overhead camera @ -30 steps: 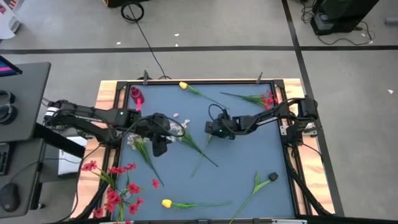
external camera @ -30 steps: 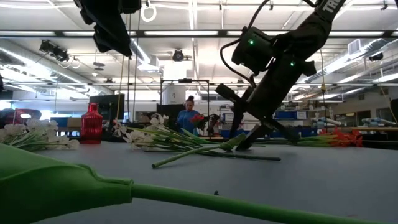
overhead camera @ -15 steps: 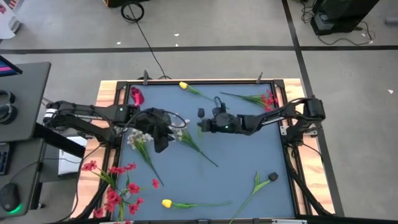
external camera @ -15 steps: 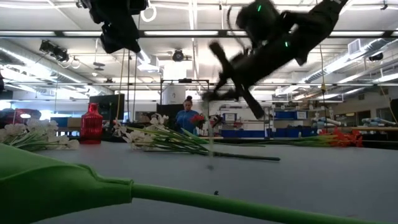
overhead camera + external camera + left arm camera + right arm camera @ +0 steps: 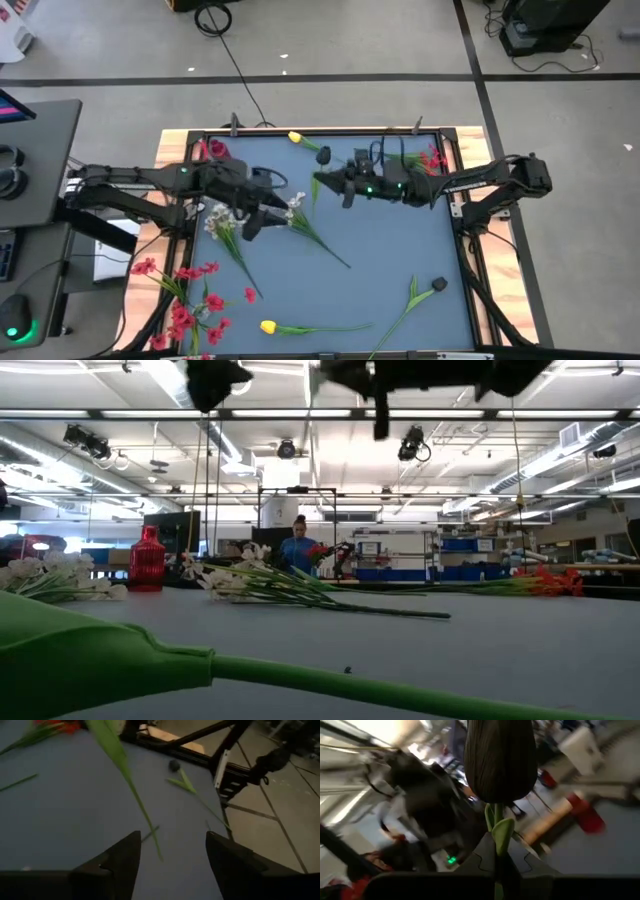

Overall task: Sort flowers into vase by color
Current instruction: Put the top black flower into the transparent vase

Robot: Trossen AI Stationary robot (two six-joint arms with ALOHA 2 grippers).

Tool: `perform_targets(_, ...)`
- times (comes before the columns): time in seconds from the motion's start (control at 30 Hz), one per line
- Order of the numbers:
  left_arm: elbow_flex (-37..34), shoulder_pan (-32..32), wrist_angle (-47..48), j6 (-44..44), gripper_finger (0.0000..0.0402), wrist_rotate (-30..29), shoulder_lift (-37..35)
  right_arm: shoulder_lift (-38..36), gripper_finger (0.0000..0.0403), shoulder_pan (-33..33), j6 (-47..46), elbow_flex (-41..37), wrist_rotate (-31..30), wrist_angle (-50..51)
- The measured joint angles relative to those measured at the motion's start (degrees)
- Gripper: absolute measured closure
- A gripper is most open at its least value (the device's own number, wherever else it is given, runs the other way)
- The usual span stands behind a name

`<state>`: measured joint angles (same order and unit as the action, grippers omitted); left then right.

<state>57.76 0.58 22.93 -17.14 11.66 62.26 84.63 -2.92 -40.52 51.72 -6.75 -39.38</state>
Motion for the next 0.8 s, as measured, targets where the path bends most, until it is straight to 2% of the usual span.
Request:
perform_targets(0.1, -0.1, 1.0, -4.2, 0.0, 0.0155, -0.3, 1.9, 0.9, 0.0390, -0.4, 3.7, 5.0, 4.5, 1.6)
perform_targets(0.33, -0.1, 2.8, -12.1, -0.6, 0.0157, -0.4, 1.5, 4.2, 0.0390, 0.6, 11.5, 16.0, 6.8, 11.0)
perform_targets(0.47, 0.0, 2.8, -12.4, -0.7, 0.0185, -0.5, 1.3, 4.2, 0.0390, 0.7, 13.2, 18.4, 6.8, 11.6)
perform_targets(0.8, 0.0, 2.7, -18.4, -0.4, 0.0286, -0.4, 1.3, 4.3, 0.0390, 0.7, 13.8, 19.4, 9.1, 12.3)
